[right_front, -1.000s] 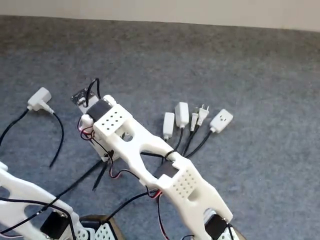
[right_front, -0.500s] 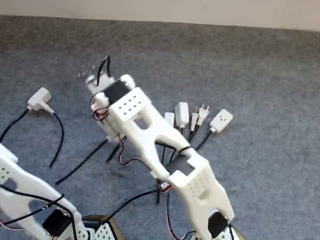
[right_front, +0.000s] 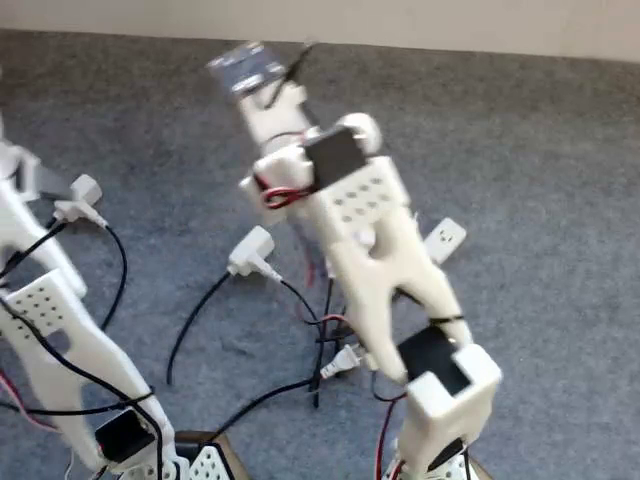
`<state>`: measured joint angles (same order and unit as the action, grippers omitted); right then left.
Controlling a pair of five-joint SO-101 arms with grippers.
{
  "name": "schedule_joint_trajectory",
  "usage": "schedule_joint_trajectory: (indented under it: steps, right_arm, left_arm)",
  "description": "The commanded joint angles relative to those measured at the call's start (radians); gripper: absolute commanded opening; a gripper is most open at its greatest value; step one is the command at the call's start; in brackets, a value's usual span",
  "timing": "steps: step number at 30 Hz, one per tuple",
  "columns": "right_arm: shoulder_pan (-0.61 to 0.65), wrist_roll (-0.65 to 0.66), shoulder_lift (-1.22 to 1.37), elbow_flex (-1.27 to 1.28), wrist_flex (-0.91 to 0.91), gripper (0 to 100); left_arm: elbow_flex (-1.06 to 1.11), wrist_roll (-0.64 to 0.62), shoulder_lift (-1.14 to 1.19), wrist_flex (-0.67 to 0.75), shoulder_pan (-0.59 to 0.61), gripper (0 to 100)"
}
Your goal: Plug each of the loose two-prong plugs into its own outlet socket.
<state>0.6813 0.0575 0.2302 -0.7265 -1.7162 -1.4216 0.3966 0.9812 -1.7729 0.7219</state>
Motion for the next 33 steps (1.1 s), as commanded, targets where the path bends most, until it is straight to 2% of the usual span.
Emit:
schedule_joint_trajectory:
  steps: [1,7,12,19,22,29,33]
  right_arm:
    - [-0.125,0.012,-0.165,0.05,-0.042,24.5]
    - [-0.32,0.014,-0.321,0.283,0.028,24.5]
    - [-0.453,0.055,-0.604,0.688,0.254,24.5]
    - [-0.553,0.11,-1.081,1.541,0.61,24.5]
    - [-0.588,0.112,-1.25,1.816,0.719,24.5]
    - [-0.598,0.112,-1.512,2.092,0.745,24.5]
    - [-0.598,0.112,-1.587,2.144,0.742,24.5]
  left_arm:
    - [0.229,0.006,-0.226,-0.008,-0.197,37]
    - [0.71,0.098,-0.513,-0.005,-0.46,37]
    - [0.978,0.206,-0.591,-0.002,-0.613,37]
    - [1.02,0.215,-0.51,0.023,-0.69,36]
    - [1.02,0.206,-0.489,0.068,-0.717,36]
    - [1.029,0.023,-0.484,0.27,-0.796,34]
    - [1.03,0.002,-0.47,0.311,-0.803,32]
